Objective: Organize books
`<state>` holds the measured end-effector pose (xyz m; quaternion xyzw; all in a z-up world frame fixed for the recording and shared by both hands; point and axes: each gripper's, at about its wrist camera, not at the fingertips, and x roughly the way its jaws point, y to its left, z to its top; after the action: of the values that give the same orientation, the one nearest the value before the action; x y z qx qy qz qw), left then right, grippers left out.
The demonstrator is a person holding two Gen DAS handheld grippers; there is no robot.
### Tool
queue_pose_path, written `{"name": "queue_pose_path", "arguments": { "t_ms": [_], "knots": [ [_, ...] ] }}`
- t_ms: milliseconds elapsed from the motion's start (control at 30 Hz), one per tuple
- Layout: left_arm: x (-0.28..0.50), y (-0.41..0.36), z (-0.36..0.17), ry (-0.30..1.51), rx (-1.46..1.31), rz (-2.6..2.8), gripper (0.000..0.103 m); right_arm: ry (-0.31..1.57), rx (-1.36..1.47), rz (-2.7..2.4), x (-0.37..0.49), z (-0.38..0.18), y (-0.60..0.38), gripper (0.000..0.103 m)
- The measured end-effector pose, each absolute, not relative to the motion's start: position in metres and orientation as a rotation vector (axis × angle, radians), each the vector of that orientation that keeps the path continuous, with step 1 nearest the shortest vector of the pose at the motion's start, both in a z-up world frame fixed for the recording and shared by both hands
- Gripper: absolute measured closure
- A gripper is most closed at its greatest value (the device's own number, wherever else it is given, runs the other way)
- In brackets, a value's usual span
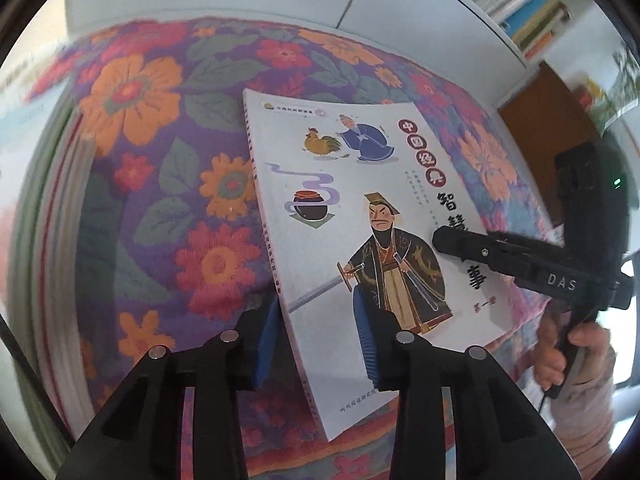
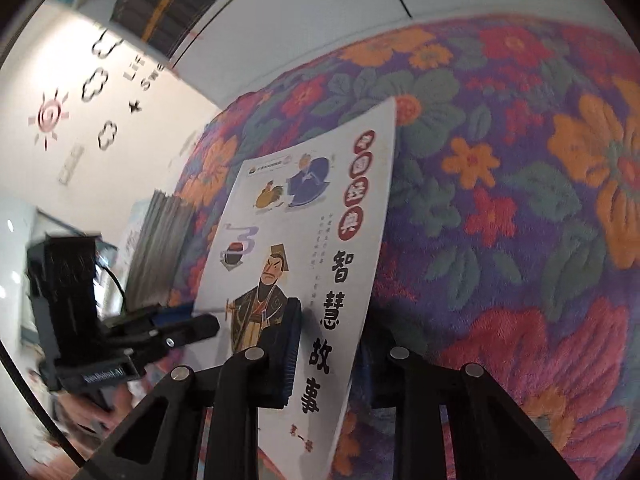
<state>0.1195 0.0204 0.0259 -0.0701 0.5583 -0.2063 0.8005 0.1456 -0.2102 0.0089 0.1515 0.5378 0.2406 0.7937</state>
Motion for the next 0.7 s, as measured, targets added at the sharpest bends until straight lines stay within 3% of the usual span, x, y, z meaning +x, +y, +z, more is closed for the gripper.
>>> {"name": "queue_pose_path", "arguments": {
  "t_ms": [133,700],
  "knots": [
    [0.118,0.018,0.037,1.166,-0.12,-0.445,0.071,1.116,0.211,0.525,0.14,0.021,-0.2,0.079],
    [0.1,0.014,0.081,1.066,-0.035,-0.475,0.071,1.04,0.176,0.558,0.107,0.063,-0.192,0.079]
  ]
}}
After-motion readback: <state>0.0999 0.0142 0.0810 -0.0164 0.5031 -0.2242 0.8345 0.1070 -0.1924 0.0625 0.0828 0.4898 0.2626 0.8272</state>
